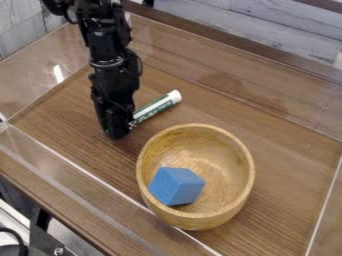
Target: Put the green marker in the brown bowl
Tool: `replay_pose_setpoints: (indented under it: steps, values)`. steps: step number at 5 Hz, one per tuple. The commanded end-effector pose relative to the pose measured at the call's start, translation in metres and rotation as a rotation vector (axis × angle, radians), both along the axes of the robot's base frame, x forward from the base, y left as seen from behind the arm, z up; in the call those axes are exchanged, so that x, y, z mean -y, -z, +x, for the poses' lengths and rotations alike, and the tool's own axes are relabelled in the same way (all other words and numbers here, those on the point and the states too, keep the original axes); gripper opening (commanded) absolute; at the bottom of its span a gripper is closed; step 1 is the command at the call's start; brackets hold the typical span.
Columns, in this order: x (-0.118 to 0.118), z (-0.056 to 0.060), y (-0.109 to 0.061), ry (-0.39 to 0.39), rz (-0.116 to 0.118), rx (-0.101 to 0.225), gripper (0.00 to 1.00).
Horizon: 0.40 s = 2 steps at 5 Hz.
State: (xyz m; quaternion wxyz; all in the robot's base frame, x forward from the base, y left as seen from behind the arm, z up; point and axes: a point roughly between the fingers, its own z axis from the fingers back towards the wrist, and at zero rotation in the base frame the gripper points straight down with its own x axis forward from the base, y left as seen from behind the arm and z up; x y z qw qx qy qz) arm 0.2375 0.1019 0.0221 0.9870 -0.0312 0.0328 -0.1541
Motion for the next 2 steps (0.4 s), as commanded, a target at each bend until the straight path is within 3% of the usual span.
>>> replay_pose_setpoints:
  steps: [1,2]
  values:
    - [-0.0047,0.0036,-0.0093,-0.016,0.006,0.033,0.00]
    - [-0.0043,0.0031,-0.0112,-0.020,0.000,0.038,0.00]
